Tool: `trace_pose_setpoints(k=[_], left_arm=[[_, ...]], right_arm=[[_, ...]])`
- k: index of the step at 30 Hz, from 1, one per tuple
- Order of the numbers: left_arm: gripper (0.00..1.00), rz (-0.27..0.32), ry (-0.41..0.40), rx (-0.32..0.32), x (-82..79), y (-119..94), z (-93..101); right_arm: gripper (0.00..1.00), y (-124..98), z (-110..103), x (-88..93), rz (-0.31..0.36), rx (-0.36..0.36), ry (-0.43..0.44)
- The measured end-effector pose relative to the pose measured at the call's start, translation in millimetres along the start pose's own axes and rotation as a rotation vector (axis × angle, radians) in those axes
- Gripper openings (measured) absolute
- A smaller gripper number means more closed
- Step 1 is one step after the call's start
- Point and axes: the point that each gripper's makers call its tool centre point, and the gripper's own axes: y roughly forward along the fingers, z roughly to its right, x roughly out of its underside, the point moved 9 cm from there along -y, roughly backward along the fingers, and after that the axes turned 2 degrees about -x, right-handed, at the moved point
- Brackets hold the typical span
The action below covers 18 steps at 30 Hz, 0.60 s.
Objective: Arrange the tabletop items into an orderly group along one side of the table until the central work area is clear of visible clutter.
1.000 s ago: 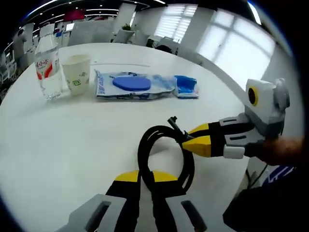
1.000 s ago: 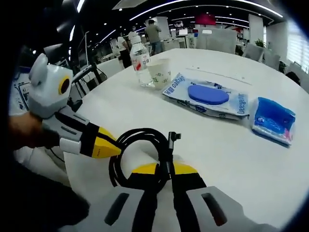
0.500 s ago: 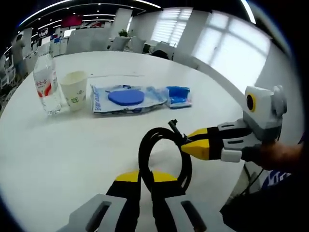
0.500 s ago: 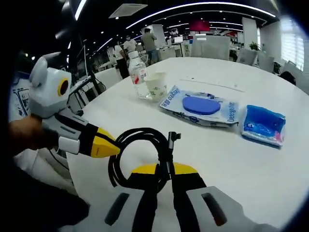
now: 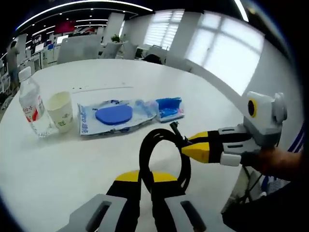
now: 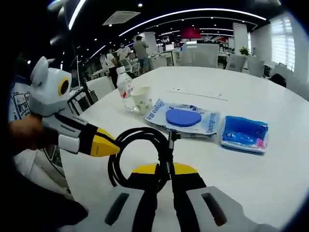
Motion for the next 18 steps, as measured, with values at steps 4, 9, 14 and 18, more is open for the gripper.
trace_pose_setpoints(k=[4, 9, 14, 18], left_arm=[[0.03, 0.007, 0.007, 0.014, -6.5, 6, 4.7], [0.03, 0.015, 0.018, 0.034, -15.4, 14, 11.5], [0.03, 0.006, 0.031, 0.052, -24.9, 25, 18.8], [0.03, -0.003, 0.043, 0.066, -30.5, 35, 24.0]], right_arm=[[0.05, -5, 9, -3.4, 0.011, 0.022, 0.014], [0.05, -11, 21, -7.0, 0.019, 0.048, 0.019], [0.05, -16, 30, -6.0, 0.017, 0.068, 0.034], [0.05, -20, 43, -6.7, 0.015, 0.09, 0.043]])
